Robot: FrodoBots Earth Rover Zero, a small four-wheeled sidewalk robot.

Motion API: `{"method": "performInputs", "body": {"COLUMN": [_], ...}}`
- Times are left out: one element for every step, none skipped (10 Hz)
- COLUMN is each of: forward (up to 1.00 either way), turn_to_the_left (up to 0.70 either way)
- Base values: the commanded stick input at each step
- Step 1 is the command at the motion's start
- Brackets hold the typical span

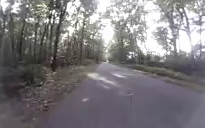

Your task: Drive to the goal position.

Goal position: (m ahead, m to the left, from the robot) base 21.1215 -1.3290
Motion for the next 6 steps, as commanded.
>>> {"method": "performInputs", "body": {"forward": [0.70,0.70,0.70,0.70,0.70,0.70], "turn_to_the_left": [-0.01,-0.01,-0.01,-0.01,-0.01,-0.01]}}
